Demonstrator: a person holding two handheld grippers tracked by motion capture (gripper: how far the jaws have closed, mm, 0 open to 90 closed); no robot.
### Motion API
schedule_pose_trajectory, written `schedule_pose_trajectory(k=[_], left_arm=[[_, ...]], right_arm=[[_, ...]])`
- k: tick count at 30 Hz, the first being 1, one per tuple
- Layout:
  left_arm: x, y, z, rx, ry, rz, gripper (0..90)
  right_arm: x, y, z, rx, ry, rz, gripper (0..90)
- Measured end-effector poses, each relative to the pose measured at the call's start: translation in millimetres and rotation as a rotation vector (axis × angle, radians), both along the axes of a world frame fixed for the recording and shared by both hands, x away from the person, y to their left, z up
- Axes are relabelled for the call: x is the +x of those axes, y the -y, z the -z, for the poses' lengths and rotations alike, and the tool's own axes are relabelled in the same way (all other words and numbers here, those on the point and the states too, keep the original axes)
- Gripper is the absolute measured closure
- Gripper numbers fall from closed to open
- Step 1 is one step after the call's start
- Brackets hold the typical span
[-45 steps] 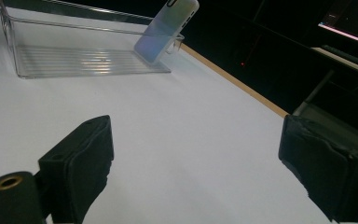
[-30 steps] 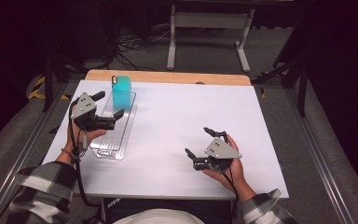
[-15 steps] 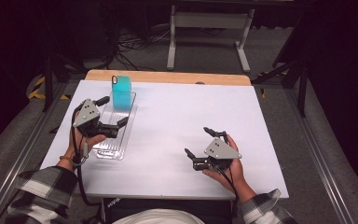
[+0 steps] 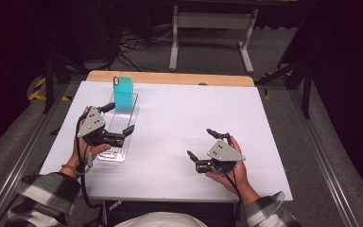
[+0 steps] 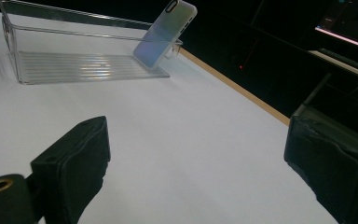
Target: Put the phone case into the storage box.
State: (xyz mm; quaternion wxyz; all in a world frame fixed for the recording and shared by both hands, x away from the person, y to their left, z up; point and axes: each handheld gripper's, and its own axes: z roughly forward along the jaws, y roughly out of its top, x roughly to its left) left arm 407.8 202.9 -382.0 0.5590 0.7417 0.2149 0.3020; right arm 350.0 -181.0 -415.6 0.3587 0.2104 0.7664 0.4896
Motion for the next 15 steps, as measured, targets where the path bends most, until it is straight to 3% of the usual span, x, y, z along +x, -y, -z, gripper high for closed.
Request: schedule_pose_trajectory(k=[15], left_arm=[[-13.0, 5.7, 2.6, 0.004, 0.016, 0.036, 2.4]], right_arm=[[-1.9, -0.3, -0.4, -0.001, 0.019, -0.001, 7.5]])
